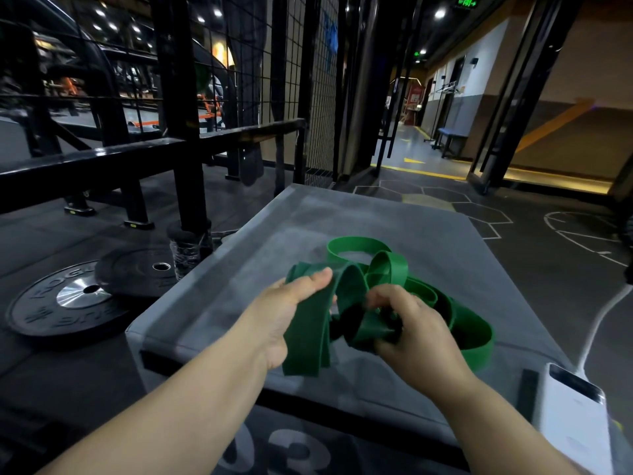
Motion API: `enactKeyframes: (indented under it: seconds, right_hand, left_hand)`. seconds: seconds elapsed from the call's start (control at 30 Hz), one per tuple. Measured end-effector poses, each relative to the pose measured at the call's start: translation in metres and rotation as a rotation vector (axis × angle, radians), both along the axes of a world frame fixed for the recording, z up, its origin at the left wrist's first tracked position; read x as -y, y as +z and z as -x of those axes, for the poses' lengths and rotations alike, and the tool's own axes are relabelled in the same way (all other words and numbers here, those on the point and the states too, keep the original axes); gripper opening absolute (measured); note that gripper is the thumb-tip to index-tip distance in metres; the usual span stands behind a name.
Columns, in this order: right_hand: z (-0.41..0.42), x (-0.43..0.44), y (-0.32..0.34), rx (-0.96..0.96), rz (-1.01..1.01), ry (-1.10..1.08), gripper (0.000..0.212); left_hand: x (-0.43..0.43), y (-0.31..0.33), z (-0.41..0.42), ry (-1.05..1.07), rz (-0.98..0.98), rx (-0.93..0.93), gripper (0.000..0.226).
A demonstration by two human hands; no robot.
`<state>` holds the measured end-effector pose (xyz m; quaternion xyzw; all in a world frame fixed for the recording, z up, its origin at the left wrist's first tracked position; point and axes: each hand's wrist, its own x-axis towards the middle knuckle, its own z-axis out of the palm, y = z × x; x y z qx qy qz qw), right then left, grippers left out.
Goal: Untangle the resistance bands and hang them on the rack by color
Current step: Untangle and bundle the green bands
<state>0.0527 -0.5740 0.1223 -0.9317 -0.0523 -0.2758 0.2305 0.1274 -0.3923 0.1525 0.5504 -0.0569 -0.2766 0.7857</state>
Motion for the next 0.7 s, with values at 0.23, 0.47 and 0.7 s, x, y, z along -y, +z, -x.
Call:
enactKeyframes:
  seconds: [0.23,0.47,0.7]
  right_hand:
    - [0.004,-0.001,0.005,-0.051,-0.393,0.036,0.047]
    - [-0.002,0.000,0.002,-0.046,-0.610,-0.033,0.031]
    - [-0.003,-0.003,0.003,-0.050,-0.306,-0.058,0.024]
  left_hand:
    - [0.007,-0.002,0.009,-0.075,-0.054,0.012,0.048]
    - [0.013,-0.008,0.016,-0.127,-0.124,0.067,0.050]
    - [0.017,-0.011,0.017,-0.062,-0.003,0.001,0.058]
